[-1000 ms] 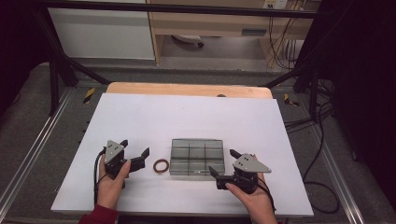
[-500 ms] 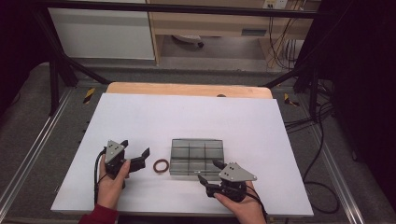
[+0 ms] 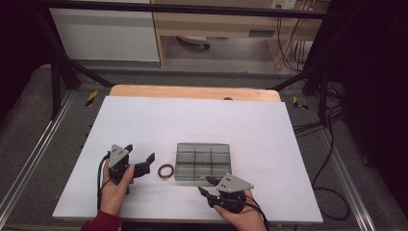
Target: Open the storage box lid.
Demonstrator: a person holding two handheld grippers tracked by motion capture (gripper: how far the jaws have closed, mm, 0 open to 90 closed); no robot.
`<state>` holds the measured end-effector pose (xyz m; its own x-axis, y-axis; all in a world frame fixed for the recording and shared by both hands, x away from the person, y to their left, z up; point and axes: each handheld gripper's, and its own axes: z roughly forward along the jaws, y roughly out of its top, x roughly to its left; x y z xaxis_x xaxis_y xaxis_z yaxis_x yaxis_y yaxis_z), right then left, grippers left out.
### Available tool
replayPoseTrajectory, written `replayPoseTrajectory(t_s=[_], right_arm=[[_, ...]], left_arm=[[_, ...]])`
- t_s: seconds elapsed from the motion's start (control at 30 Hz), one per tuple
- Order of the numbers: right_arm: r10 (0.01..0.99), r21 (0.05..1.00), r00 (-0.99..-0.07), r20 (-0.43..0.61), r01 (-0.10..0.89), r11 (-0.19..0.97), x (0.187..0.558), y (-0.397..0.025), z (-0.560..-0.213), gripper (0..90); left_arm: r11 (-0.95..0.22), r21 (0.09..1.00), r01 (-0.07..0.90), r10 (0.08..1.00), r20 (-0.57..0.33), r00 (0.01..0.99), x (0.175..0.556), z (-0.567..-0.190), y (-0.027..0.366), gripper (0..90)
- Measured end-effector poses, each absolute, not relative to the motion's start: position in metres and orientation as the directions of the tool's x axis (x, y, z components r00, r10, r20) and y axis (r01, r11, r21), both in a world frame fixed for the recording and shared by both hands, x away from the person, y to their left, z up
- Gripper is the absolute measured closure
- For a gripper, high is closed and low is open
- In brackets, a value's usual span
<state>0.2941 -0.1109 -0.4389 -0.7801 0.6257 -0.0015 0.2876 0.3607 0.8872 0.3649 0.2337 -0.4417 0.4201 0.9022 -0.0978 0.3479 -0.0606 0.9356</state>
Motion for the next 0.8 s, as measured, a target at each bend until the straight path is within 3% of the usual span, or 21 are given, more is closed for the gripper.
replayPoseTrajectory(t_s=[0.1, 0.3, 0.8], right_arm=[[0.612, 0.878, -0.791, 0.003, 0.295, 0.377, 0.294, -0.109, -0.443, 66.6], [0.608, 0.862, -0.794, -0.001, 0.307, 0.403, 0.294, -0.108, -0.448, 74.2], [0.619, 0.846, -0.785, 0.031, 0.350, 0.402, 0.299, -0.110, -0.455, 84.4]], left_arm=[[-0.062, 0.935, 0.349, 0.902, -0.097, 0.421, 0.365, -0.442, 0.233, 6.0], [-0.065, 0.935, 0.348, 0.900, -0.095, 0.425, 0.365, -0.442, 0.233, 6.1], [-0.067, 0.935, 0.348, 0.898, -0.096, 0.430, 0.365, -0.442, 0.232, 6.3]])
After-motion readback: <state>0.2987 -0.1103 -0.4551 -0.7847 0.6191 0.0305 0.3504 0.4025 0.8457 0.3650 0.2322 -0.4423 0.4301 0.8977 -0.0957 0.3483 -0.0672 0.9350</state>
